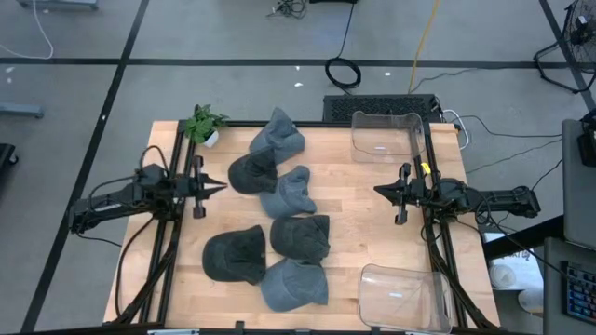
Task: Pick & Place hat
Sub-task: Put the top black cap into the top transparent bin
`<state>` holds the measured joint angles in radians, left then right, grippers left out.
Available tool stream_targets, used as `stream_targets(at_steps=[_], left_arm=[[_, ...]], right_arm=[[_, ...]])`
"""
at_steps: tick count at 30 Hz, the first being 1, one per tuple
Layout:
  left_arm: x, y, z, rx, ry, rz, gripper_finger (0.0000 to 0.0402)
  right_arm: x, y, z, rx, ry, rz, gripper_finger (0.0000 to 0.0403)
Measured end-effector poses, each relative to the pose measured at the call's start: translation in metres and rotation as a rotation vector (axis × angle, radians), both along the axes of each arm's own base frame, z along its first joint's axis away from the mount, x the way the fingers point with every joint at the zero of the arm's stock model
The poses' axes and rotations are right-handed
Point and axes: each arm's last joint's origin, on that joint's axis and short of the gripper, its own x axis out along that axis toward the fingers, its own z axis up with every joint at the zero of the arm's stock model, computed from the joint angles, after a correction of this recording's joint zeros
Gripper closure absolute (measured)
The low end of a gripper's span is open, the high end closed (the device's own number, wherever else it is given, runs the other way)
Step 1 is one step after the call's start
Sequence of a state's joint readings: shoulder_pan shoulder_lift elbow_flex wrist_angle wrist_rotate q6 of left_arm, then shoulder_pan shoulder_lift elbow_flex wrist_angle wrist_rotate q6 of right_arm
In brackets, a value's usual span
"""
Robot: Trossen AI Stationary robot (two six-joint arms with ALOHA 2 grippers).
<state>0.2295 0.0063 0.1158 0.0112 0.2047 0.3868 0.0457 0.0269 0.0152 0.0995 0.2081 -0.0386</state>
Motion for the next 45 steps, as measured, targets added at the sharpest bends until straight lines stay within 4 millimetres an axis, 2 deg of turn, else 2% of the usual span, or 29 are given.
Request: stream_targets(at_steps=[7, 18, 27, 29, 31, 35, 39, 45], left_arm=[[-0.002, 0.000, 0.011, -0.054, -0.115, -0.014, 0.0371], [-0.002, 0.000, 0.012, -0.274, -0.133, -0.033, 0.0371], [-0.002, 0.000, 0.011, -0.366, -0.129, -0.049, 0.0371], [-0.002, 0.001, 0.011, -0.440, -0.131, -0.043, 0.0371], [-0.001, 0.004, 0.006, -0.617, -0.120, 0.041, 0.0368], [0.001, 0.008, -0.017, -0.821, 0.044, 0.214, 0.0335], [0.005, 0.009, -0.032, -0.959, 0.179, 0.309, 0.0271], [0.020, 0.013, -0.036, -0.974, 0.258, 0.347, 0.0177]], right_arm=[[0.000, 0.000, 0.000, 0.000, 0.000, 0.000, 0.0403], [0.000, 0.000, 0.000, 0.000, 0.000, 0.000, 0.0403], [0.000, 0.000, 0.000, 0.000, 0.000, 0.000, 0.0403], [0.000, 0.000, 0.000, 0.000, 0.000, 0.000, 0.0403], [0.000, 0.000, 0.000, 0.000, 0.000, 0.000, 0.0403], [0.000, 0.000, 0.000, 0.000, 0.000, 0.000, 0.0403], [0.000, 0.000, 0.000, 0.000, 0.000, 0.000, 0.0403], [0.000, 0.000, 0.000, 0.000, 0.000, 0.000, 0.0403]])
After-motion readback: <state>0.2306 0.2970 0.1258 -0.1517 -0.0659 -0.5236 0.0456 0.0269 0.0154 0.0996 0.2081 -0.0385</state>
